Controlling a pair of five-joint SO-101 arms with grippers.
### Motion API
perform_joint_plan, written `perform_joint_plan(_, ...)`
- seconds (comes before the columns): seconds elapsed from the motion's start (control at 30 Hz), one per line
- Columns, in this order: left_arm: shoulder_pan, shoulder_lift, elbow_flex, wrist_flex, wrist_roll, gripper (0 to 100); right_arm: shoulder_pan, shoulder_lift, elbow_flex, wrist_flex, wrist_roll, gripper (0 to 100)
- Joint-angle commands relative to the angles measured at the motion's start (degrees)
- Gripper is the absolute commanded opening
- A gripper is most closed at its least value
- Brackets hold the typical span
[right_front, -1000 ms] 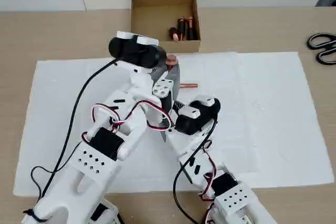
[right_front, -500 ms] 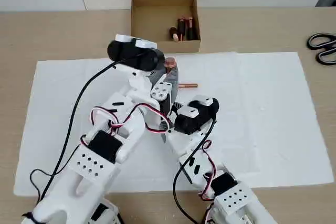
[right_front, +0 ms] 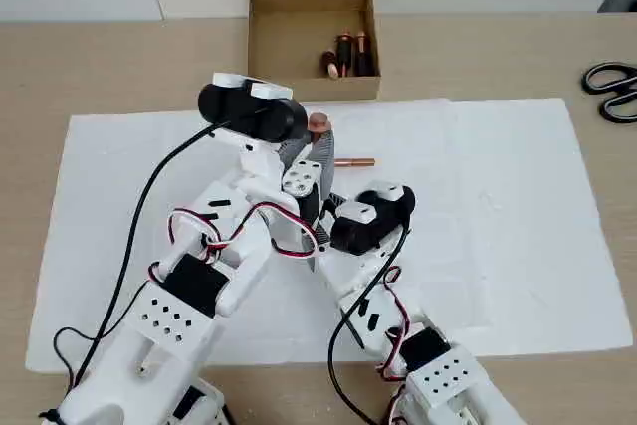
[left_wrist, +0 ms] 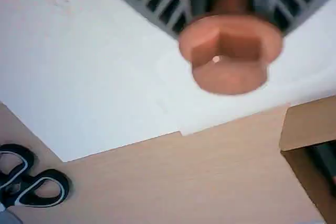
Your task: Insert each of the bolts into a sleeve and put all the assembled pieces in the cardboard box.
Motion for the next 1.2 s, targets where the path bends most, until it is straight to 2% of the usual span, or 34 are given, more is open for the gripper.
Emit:
perform_joint_plan(0.0,0.09,-2.11,-0.22,-1.32,0.00,1,0.04,-0.84,0.53,0.13,-0.62,0.4)
perform_joint_plan(0.7,-0.88,-1.85,-0.22,-1.76,0.00,1,0.04,-0.84,0.53,0.04,-0.53,0.4)
perform_joint_plan(0.93,-0.97,-1.85,2.33,-5.19,0.00,1,0.04,-0.84,0.53,0.13,-0.53,0.4)
perform_joint_plan(1.17,-0.97,-1.85,2.86,-4.84,0.09,1,0.04,-0.84,0.53,0.13,-0.53,0.4)
